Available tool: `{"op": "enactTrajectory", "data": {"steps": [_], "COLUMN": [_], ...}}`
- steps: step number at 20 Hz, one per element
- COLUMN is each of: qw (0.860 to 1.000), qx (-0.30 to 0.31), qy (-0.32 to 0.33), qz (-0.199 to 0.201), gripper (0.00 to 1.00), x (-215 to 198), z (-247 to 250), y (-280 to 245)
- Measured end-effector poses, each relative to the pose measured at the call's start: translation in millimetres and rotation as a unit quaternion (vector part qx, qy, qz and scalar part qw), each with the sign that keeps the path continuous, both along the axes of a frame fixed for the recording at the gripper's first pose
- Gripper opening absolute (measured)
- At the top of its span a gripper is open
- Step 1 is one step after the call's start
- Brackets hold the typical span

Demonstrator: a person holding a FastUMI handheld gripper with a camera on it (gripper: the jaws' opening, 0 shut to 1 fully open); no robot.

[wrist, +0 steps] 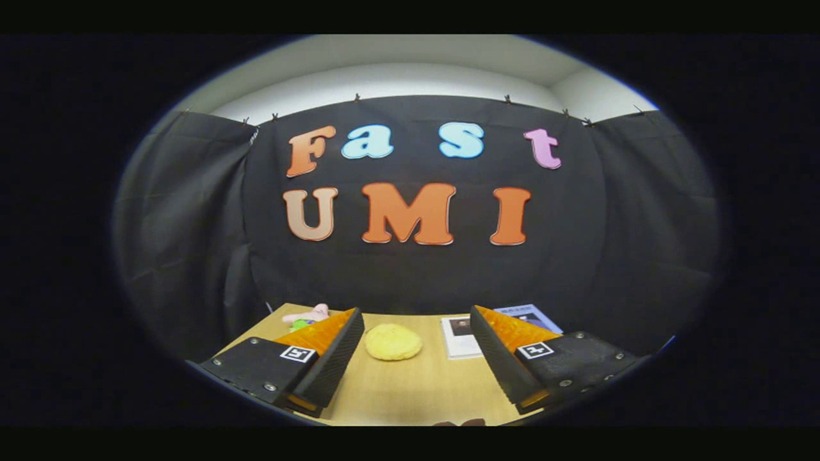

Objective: Open the storage box then place both shoes into the box .Put the left shoe in first, then the right shoe, with the right side of both shoes facing outward in a uniform manner.

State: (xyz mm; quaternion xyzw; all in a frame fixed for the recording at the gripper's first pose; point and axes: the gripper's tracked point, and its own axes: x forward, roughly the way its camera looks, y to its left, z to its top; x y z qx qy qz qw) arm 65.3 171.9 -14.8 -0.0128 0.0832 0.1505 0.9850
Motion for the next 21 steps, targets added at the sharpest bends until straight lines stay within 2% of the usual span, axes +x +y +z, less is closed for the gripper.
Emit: {"op": "enactTrajectory", "data": {"steps": [4,9,16,21], "qw": [0.998,0.994,0.992,0.991], "qx": [0.039,0.010,0.012,0.037], "qy": [-0.029,-0.064,-0.074,-0.078], "qz": [-0.041,-0.088,-0.099,-0.100], "gripper": [0.99,0.98,0.99,0.99], "x": [-6.1,-23.4,-30.8,-27.0], "z": [37.3,58.0,59.4,64.9], "y": [-56.1,-113.3,-138.1,-136.6]}}
